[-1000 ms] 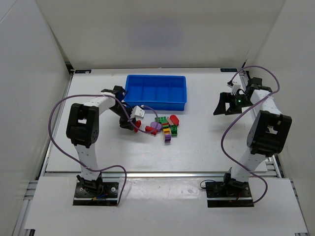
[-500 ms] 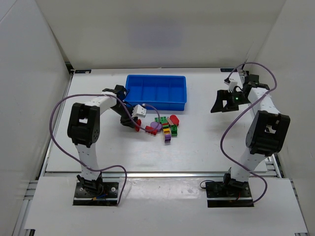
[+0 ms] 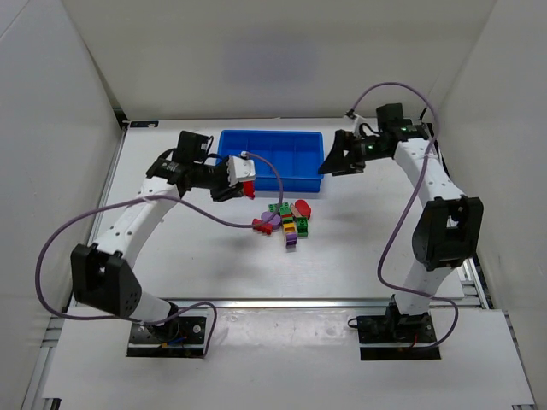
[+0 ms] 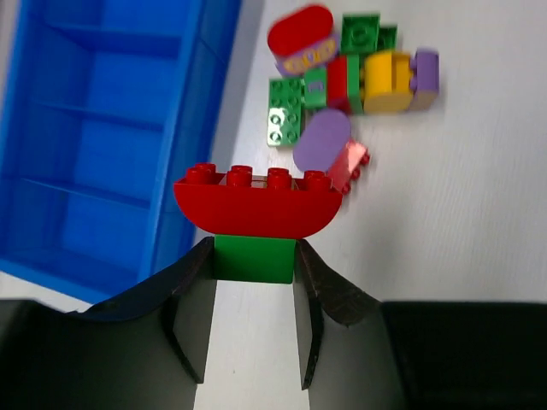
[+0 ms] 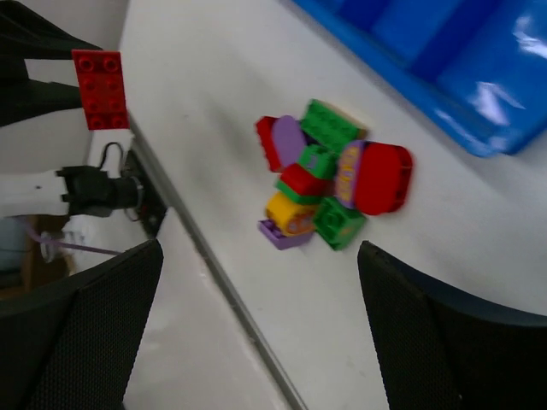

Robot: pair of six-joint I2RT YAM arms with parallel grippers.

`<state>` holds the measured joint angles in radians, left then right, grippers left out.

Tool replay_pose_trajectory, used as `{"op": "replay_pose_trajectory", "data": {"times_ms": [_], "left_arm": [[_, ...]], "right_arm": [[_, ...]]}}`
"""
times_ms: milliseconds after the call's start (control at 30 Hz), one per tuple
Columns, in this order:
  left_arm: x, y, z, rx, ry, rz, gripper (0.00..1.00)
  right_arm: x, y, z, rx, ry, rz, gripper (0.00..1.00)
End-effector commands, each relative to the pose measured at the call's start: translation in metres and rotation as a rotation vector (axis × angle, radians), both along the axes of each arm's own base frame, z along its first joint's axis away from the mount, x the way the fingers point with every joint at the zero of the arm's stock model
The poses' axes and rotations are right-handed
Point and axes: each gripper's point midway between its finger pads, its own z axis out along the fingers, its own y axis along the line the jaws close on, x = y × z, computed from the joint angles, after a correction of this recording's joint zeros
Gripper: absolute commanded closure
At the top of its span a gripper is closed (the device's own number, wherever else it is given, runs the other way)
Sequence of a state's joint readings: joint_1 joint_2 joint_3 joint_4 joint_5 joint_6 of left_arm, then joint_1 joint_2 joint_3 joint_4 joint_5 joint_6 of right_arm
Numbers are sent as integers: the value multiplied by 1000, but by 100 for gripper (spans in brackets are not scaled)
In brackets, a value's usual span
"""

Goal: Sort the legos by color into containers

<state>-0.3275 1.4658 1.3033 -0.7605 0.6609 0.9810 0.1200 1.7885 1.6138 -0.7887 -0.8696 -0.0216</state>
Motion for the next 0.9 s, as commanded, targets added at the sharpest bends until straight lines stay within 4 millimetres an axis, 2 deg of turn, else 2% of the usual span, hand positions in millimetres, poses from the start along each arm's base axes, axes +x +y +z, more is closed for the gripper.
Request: {"op": "replay_pose_trajectory", "data": {"times_ms": [0,33,133,333,867], "left_arm": [[-4,-14,20,-53,-27,94,83],[-3,-17,25,-58,-55,96,83],[-4,-24,23,-53,-75,95,83],[6,-41,26,-64,-110,131,84],[29,-64,35,-96,-163,123,85]], "right_arm": [[-15,43,40,123,31,45,2],[-19,52,41,130,38,67,2],[-21,68,45,155,40,113,2],[-21,91,57,178,11,176,3],[-38,135,50,165,-15,309,4]]}}
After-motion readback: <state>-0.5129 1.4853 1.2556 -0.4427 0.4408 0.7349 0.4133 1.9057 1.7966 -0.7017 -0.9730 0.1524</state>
